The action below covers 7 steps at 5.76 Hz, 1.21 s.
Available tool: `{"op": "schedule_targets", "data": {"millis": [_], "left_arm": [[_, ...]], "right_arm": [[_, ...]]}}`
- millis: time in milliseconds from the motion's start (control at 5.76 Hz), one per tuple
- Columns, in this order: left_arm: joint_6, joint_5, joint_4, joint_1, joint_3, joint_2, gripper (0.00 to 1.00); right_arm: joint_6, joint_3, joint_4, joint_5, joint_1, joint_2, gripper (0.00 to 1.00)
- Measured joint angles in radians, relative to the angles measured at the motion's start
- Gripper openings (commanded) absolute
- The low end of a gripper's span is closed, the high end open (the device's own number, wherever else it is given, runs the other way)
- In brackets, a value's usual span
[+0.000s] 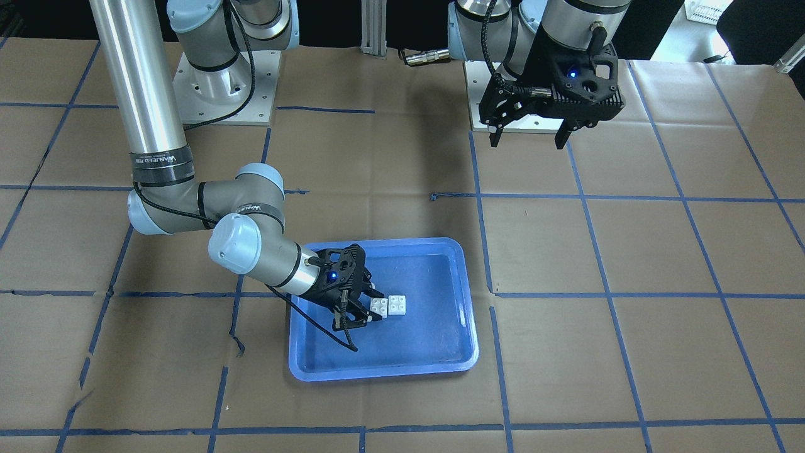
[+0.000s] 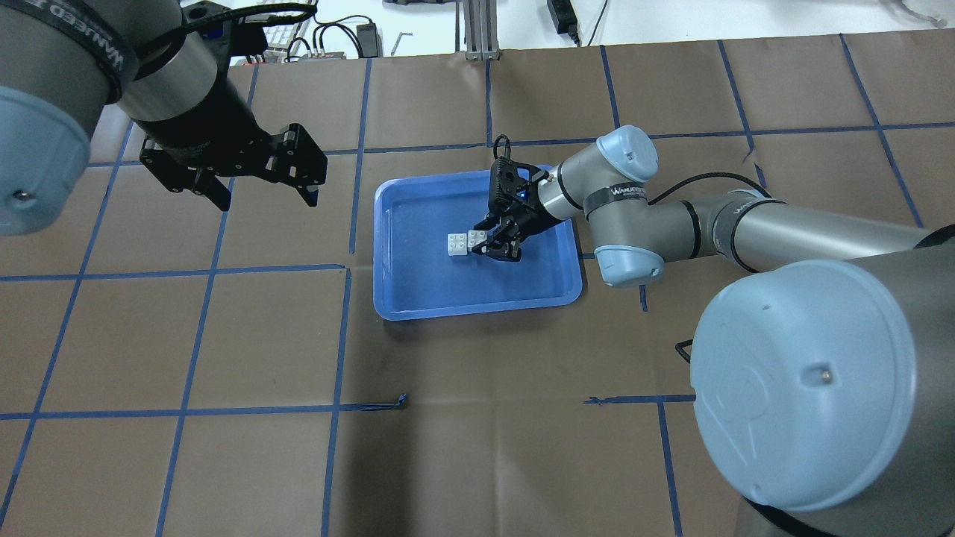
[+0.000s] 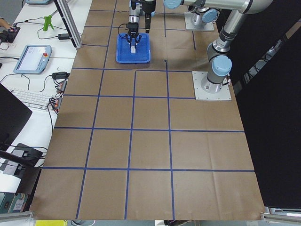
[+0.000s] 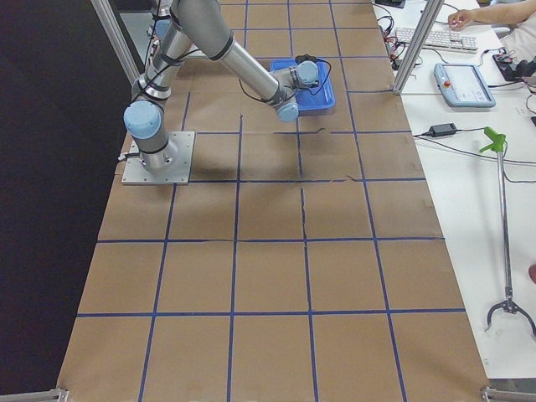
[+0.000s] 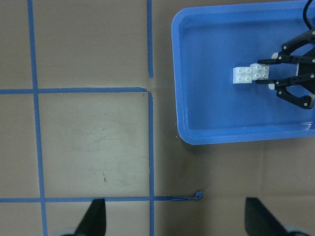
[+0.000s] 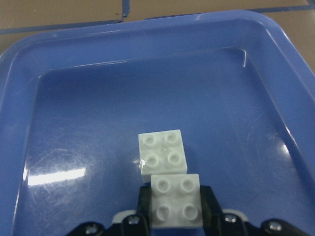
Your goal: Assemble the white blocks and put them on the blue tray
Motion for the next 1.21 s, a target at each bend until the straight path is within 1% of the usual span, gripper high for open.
{"op": "schedule_targets", "data": {"millis": [173, 347, 520, 694, 867, 1041, 1214], "left_arm": [[0.000, 0.000, 0.000, 0.000, -0.001, 0.000, 0.99], [0.000, 0.000, -0.001, 0.000, -0.003, 0.001, 0.99], [0.000, 0.000, 0.000, 0.000, -0.004, 0.002, 0.99], [0.000, 0.000, -0.001, 0.000, -0.005, 0.002, 0.99], [0.000, 0.000, -0.001, 0.000, -0.006, 0.002, 0.99], [0.000, 0.000, -0.001, 0.000, -0.006, 0.002, 0.99], [0.000, 0.000, 0.000, 0.000, -0.006, 0.002, 0.99]], "right_arm": [[0.000, 0.000, 0.000, 0.002, 0.000, 0.000, 0.57], [0.000, 0.000, 0.000, 0.002, 0.001, 0.000, 0.86], [0.001, 0.000, 0.000, 0.003, 0.000, -0.001, 1.00], [0.021, -0.001, 0.002, 0.000, 0.000, -0.005, 1.00], [0.082, -0.002, 0.007, -0.014, -0.001, -0.024, 1.00], [0.195, -0.003, 0.025, -0.073, -0.001, -0.070, 1.00], [0.334, -0.003, 0.085, -0.166, -0.002, -0.133, 1.00]]}}
